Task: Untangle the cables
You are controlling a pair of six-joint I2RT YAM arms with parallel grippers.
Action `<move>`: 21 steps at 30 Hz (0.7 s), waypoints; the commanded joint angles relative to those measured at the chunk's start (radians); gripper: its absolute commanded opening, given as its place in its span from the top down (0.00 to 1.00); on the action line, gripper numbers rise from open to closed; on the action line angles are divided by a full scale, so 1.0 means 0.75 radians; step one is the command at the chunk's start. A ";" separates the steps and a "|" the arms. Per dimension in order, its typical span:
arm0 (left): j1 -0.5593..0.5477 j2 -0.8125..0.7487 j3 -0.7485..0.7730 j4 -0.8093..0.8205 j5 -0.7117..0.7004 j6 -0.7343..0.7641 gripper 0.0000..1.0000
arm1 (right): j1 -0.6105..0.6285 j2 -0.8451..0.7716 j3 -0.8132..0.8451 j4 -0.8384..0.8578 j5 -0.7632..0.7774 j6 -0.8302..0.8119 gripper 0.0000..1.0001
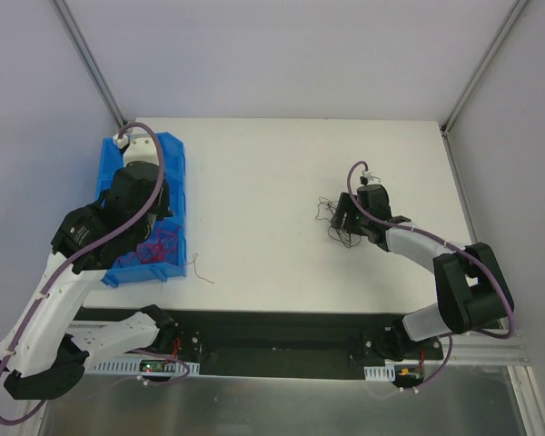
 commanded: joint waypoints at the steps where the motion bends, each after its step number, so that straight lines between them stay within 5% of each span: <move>1: 0.062 -0.009 0.064 -0.066 -0.256 0.148 1.00 | -0.008 0.005 0.043 0.041 -0.015 0.017 0.25; 12: 0.287 -0.009 -0.048 -0.062 -0.290 0.194 1.00 | -0.010 0.010 0.047 0.043 -0.017 0.017 0.25; 21: 0.577 0.044 -0.345 -0.088 -0.124 -0.039 1.00 | -0.012 0.036 0.059 0.045 -0.038 0.023 0.25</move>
